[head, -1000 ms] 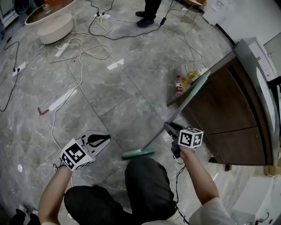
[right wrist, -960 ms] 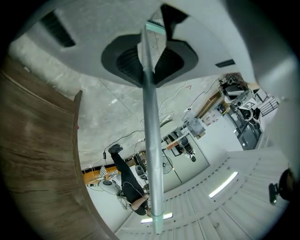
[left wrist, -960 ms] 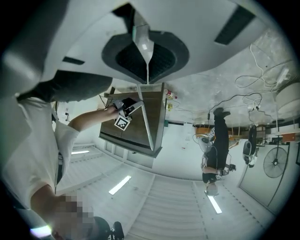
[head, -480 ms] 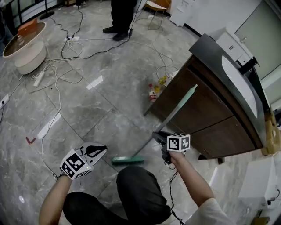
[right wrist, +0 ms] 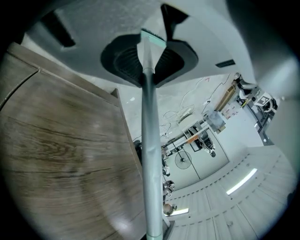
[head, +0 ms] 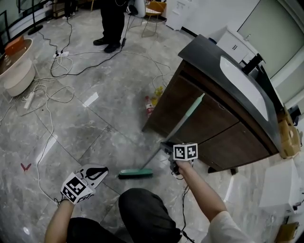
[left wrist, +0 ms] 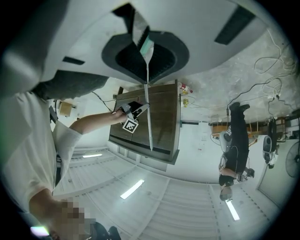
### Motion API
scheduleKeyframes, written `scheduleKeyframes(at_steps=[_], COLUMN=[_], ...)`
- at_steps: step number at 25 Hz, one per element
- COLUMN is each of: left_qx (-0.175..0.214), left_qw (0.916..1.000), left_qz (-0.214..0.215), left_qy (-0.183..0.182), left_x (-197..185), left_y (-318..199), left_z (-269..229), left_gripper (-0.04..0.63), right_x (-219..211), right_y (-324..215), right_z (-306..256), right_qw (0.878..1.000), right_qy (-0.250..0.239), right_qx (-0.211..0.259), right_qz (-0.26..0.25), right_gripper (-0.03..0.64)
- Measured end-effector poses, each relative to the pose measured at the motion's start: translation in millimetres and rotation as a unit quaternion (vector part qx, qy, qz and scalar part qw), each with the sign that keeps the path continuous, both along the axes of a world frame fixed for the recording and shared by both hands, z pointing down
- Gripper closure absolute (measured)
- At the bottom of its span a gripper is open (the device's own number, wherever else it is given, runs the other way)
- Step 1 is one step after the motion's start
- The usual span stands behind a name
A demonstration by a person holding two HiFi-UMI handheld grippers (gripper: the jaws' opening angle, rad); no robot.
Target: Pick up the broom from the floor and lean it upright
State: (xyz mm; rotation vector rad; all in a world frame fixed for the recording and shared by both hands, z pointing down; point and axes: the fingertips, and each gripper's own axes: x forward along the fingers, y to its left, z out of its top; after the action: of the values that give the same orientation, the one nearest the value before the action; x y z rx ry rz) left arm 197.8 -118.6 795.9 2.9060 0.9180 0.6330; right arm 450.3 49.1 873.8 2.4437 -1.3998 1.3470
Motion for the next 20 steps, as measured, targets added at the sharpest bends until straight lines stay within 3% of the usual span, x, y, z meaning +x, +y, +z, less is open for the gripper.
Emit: scheduleKeyframes(at_steps=[9,20], left_qx=[0.008,0.003], left_qw=[0.9996,0.9996], left_qz=[0.005,-0.004], left_qy=[-0.028,-0.027], left_x=[-7.3,-4.0], left_y=[12.7,10.2], left_z=[24.4,22.5], left_gripper=[0.584,0.583], right_x=[22.6,28.2], right_y=[1.8,-2.9], right_z=[14.2,17.6], right_qw=[1.000,1.000], right_qy=[-0.002,0.014], right_qx=[0.015,0.008], right_qz=[0.015,0.024], right_gripper=[0.531,0.518])
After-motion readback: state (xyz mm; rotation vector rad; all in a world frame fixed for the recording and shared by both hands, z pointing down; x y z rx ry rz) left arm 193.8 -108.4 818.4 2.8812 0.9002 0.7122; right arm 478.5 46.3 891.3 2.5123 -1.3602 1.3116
